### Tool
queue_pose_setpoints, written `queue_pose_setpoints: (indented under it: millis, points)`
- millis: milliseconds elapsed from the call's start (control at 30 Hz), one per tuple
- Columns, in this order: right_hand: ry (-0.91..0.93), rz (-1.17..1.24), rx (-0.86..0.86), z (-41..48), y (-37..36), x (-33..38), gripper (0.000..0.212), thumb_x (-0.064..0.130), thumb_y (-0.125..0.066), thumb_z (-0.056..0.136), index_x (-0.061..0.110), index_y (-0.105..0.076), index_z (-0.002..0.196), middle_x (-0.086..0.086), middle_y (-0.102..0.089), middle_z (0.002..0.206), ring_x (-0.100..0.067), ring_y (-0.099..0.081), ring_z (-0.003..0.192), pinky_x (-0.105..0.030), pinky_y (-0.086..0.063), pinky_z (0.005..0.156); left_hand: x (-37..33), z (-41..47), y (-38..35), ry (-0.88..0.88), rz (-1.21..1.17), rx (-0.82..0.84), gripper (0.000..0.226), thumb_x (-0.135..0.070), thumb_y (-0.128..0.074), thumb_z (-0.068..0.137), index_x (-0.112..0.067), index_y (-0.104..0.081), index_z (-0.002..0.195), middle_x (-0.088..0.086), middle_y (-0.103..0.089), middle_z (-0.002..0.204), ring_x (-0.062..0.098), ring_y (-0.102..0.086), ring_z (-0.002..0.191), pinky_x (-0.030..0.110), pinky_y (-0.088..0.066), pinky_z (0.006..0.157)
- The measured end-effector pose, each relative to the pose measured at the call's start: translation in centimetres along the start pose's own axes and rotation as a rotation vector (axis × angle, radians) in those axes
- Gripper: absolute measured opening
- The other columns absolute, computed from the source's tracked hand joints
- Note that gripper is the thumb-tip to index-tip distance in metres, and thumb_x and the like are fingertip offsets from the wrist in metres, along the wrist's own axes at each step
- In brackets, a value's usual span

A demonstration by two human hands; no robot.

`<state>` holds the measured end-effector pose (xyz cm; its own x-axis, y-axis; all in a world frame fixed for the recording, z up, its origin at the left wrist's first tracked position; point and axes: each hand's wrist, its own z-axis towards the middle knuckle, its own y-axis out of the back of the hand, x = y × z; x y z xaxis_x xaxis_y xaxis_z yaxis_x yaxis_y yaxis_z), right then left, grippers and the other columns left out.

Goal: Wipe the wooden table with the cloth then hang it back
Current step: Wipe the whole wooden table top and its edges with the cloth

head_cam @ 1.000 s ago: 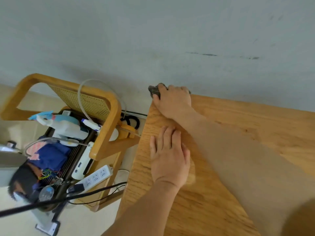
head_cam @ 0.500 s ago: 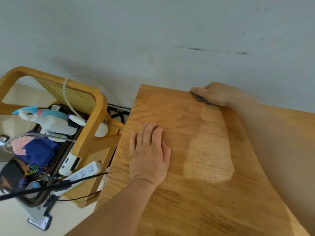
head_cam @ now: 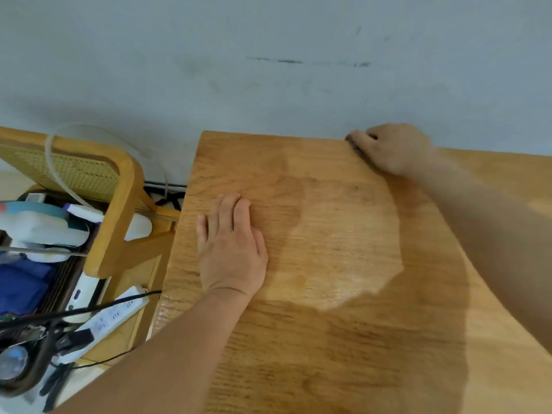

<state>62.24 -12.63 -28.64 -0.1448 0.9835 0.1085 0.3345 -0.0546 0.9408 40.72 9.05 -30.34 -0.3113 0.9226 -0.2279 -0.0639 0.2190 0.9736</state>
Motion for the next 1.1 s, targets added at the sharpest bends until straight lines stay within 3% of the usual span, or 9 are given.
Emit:
queue_pose_setpoints:
  millis: [133, 300, 367, 500, 600, 700, 800, 967, 1100]
  points:
    - [-0.169, -0.074, -0.049, -1.9, 0.5, -2.7, 0.054, 0.049, -0.025, 0.099, 0.016, -0.065, 0.114, -0.023, -0.060, 0.124, -0.040, -0.055, 0.113, -0.045, -0.039, 0.094, 0.0, 0.2, -0.1, -0.020, -0.008, 0.028, 0.046, -0.024, -0.034, 0.090, -0.012, -0.043, 0.134, 0.006, -0.037, 0.148, 0.026, -0.025, 0.142, 0.049, -0.017, 0.116]
    - [0.079, -0.020, -0.091, -1.7, -2.3, 8.7, 0.051, 0.050, -0.019, 0.099, 0.025, -0.055, 0.126, -0.013, -0.059, 0.129, -0.035, -0.052, 0.119, -0.053, -0.030, 0.102, -0.8, -0.4, 0.9, -0.011, 0.020, 0.099, 0.052, -0.021, -0.033, 0.094, -0.011, -0.030, 0.145, 0.008, -0.026, 0.155, 0.026, -0.014, 0.146, 0.046, -0.013, 0.119]
    - [0.173, -0.005, -0.056, -2.7, -2.9, 11.8, 0.050, 0.051, -0.020, 0.099, 0.028, -0.044, 0.137, -0.011, -0.051, 0.138, -0.036, -0.044, 0.127, -0.054, -0.024, 0.105, -4.0, -0.8, 1.0, -0.136, 0.002, 0.199, 0.058, -0.017, -0.037, 0.096, -0.016, -0.018, 0.151, 0.004, -0.013, 0.160, 0.023, -0.005, 0.147, 0.042, -0.010, 0.120]
    - [0.234, 0.020, -0.032, -3.5, -2.2, 7.7, 0.055, 0.055, -0.019, 0.098, 0.034, -0.027, 0.149, -0.008, -0.040, 0.149, -0.032, -0.036, 0.136, -0.048, -0.018, 0.113, -13.3, -3.3, -0.5, -0.323, -0.087, 0.266, 0.056, -0.023, -0.027, 0.100, -0.015, -0.010, 0.153, 0.003, -0.009, 0.161, 0.023, 0.002, 0.147, 0.041, 0.001, 0.120]
    - [0.110, 0.033, -0.089, -4.2, -1.8, -1.0, 0.055, 0.058, -0.020, 0.097, 0.031, -0.038, 0.141, -0.011, -0.048, 0.141, -0.033, -0.041, 0.132, -0.048, -0.021, 0.112, -18.5, -4.6, -2.2, -0.387, -0.050, 0.298, 0.058, -0.030, -0.026, 0.101, -0.011, -0.006, 0.152, 0.005, -0.001, 0.162, 0.024, 0.007, 0.147, 0.044, 0.002, 0.119]
    - [-0.063, 0.018, -0.105, -4.9, -0.8, -10.1, 0.057, 0.061, -0.019, 0.095, 0.026, -0.050, 0.129, -0.015, -0.055, 0.130, -0.035, -0.045, 0.126, -0.049, -0.024, 0.108, -21.7, -5.3, -3.3, -0.307, -0.100, 0.272, 0.065, -0.032, -0.026, 0.097, -0.008, -0.002, 0.152, 0.009, 0.004, 0.161, 0.023, 0.009, 0.148, 0.043, 0.002, 0.120]
    - [-0.124, 0.001, -0.151, -4.9, -0.7, -14.2, 0.058, 0.061, -0.020, 0.094, 0.023, -0.058, 0.119, -0.015, -0.060, 0.121, -0.036, -0.048, 0.121, -0.049, -0.026, 0.106, -22.6, -5.8, -4.3, -0.241, -0.129, 0.225, 0.068, -0.033, -0.014, 0.090, -0.007, -0.005, 0.152, 0.009, 0.001, 0.161, 0.022, 0.007, 0.148, 0.041, 0.005, 0.119]
    - [-0.121, 0.022, -0.317, -2.9, -1.7, -10.8, 0.052, 0.045, -0.025, 0.096, 0.018, -0.069, 0.097, -0.012, -0.071, 0.098, -0.033, -0.061, 0.097, -0.046, -0.034, 0.097, -23.2, -5.7, -4.6, -0.216, -0.064, 0.172, 0.072, -0.035, -0.003, 0.086, -0.006, -0.010, 0.151, 0.011, -0.006, 0.160, 0.025, 0.000, 0.148, 0.043, 0.001, 0.119]
    - [0.151, 0.074, -0.361, -2.4, -2.9, -2.5, 0.045, 0.045, -0.030, 0.097, 0.021, -0.068, 0.100, -0.004, -0.070, 0.096, -0.029, -0.063, 0.092, -0.043, -0.037, 0.090, -23.6, -5.5, -4.8, -0.203, -0.014, 0.236, 0.070, -0.040, -0.026, 0.094, -0.010, 0.000, 0.152, 0.007, 0.004, 0.161, 0.021, 0.011, 0.147, 0.040, 0.010, 0.118]
